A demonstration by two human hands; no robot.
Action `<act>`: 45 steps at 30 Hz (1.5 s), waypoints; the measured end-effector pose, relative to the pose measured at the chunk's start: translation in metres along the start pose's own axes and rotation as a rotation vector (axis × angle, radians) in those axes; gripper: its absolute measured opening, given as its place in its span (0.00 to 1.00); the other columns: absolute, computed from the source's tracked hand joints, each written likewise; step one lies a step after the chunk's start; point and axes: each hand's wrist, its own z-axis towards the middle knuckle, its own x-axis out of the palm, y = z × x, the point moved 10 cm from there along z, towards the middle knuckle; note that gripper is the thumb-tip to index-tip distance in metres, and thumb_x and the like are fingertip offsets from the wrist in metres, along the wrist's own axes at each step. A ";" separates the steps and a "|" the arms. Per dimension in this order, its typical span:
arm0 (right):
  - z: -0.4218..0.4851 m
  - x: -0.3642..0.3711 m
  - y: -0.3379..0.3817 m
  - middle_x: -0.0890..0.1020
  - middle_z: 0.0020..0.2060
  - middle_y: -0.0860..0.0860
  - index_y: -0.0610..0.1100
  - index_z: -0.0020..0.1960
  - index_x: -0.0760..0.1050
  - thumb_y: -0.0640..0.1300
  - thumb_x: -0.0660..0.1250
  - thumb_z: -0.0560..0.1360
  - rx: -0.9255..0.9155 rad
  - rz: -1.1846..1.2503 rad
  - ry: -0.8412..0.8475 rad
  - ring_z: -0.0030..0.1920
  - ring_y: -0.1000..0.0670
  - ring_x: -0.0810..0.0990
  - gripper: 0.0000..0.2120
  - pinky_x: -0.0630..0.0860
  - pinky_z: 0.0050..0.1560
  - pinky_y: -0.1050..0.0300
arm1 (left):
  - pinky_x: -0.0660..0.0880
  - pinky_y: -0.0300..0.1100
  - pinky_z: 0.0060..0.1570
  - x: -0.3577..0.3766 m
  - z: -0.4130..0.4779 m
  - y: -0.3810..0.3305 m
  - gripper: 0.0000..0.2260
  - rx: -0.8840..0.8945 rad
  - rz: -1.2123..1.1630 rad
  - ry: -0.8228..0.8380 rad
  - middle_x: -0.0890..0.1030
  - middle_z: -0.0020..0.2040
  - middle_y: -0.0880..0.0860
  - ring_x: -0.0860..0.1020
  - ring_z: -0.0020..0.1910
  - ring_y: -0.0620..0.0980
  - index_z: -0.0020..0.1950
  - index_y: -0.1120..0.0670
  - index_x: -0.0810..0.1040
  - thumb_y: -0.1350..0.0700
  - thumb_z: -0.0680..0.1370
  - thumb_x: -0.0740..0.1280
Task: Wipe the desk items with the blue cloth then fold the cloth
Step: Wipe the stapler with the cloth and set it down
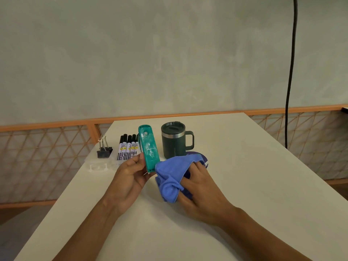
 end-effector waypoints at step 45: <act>0.001 0.014 0.007 0.69 0.55 0.59 0.55 0.79 0.62 0.73 0.51 0.82 0.265 0.073 0.092 0.52 0.55 0.71 0.33 0.73 0.53 0.56 | 0.76 0.46 0.53 0.005 -0.004 0.006 0.15 -0.110 0.245 0.084 0.86 0.59 0.59 0.81 0.51 0.50 0.61 0.52 0.89 0.52 0.79 0.68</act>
